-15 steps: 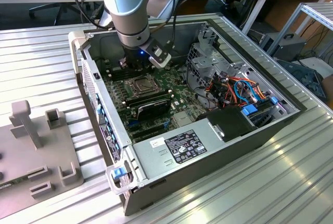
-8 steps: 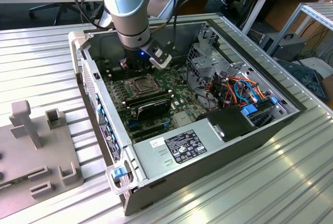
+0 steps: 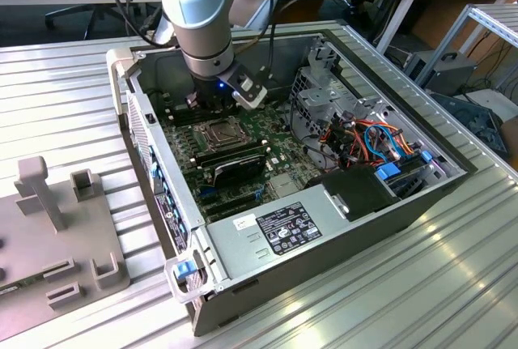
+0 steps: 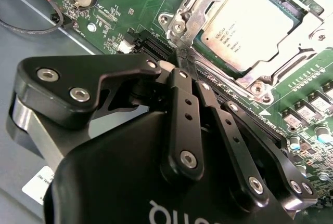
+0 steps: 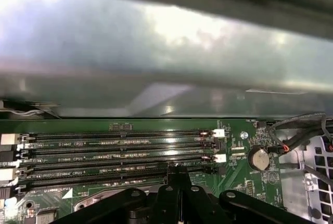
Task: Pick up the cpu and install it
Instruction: 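Install the first cpu locking lever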
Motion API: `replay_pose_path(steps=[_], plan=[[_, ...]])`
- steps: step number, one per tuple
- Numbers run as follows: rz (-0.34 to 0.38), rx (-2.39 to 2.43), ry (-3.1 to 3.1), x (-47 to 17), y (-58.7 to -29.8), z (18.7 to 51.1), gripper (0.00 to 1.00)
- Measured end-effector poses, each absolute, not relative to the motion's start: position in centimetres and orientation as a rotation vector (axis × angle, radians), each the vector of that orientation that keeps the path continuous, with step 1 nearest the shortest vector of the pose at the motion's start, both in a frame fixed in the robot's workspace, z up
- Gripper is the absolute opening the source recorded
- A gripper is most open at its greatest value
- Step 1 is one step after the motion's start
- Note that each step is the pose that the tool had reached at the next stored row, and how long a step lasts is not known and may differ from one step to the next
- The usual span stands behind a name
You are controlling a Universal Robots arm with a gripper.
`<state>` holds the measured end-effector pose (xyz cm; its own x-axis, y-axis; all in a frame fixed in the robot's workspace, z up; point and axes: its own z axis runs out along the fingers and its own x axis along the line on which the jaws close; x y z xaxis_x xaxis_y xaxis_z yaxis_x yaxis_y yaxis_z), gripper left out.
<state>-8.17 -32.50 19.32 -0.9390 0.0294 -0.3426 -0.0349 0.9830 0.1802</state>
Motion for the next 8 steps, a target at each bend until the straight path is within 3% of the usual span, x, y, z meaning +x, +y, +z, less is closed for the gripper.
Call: replay_pose_path(steps=[8], plan=[[0.261,-0.004,2.778,-8.17,-32.5,19.07,0.11]])
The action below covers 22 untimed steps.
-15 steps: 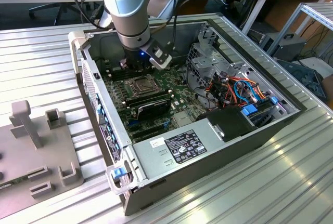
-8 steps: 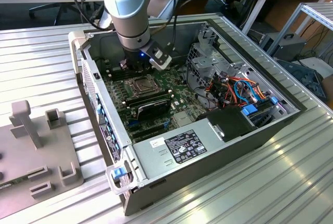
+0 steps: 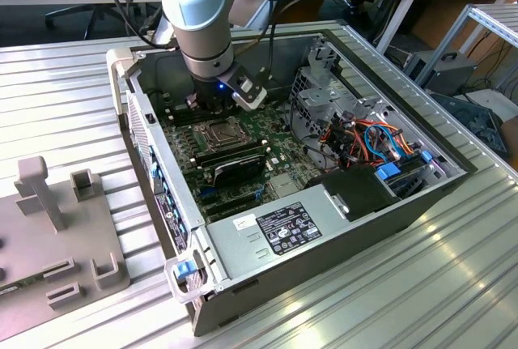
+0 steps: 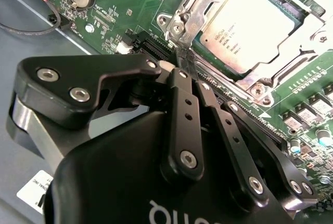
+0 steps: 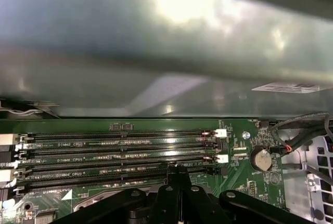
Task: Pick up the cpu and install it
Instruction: 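Install the first cpu locking lever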
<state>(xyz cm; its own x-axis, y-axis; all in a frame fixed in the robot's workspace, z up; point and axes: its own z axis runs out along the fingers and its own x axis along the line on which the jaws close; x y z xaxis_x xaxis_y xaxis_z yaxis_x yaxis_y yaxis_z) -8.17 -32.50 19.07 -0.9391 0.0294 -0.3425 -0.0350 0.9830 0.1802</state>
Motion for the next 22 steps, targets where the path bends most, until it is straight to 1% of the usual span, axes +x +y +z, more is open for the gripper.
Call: replay_pose_path(steps=[9,16,22], plan=[[0.262,-0.004,2.778,-8.2,-32.5,19.4,0.11],[0.262,-0.004,2.778,-8.2,-32.5,21.0,0.11],[0.262,0.0,2.807,-8.1,-32.5,21.0,0.11]])
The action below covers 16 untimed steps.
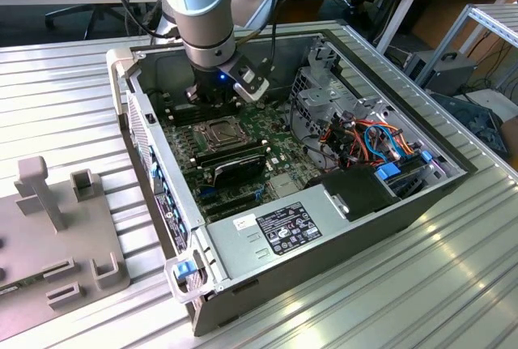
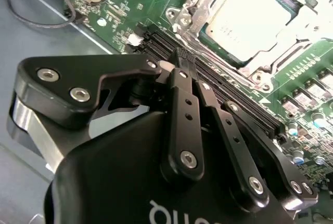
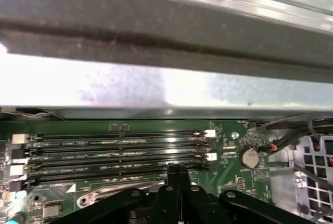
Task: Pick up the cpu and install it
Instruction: 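Install the first cpu locking lever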
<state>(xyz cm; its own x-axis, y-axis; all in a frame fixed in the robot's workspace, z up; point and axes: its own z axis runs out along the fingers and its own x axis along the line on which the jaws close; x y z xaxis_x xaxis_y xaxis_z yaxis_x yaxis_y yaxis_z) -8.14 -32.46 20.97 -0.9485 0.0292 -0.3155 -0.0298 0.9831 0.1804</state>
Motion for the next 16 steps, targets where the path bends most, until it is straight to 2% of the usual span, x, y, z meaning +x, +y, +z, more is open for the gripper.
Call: replay_pose_path(steps=[8,16], plan=[[0.255,0.01,2.9,-7.92,-32.46,20.92,0.11],[0.088,-0.008,2.931,-7.78,-32.45,21.3,0.11]])
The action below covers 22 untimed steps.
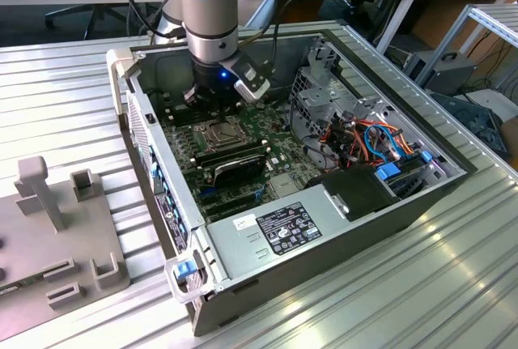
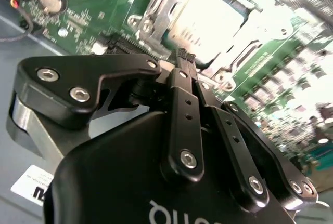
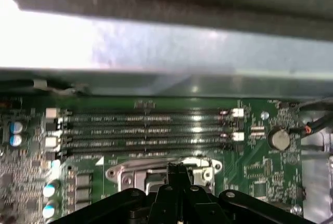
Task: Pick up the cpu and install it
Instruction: 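Install the first cpu locking lever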
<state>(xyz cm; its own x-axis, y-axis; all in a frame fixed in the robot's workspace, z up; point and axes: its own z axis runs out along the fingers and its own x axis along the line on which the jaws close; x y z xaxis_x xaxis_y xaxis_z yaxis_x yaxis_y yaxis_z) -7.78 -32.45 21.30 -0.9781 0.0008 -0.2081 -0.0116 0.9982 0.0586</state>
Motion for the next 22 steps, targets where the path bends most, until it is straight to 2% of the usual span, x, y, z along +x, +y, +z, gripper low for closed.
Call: replay_pose_path(steps=[5,22], plan=[[0.017,-0.013,3.001,-7.3,-32.4,21.3,0.11],[0.015,-0.006,3.043,-6.2,-32.4,21.3,0.11]])
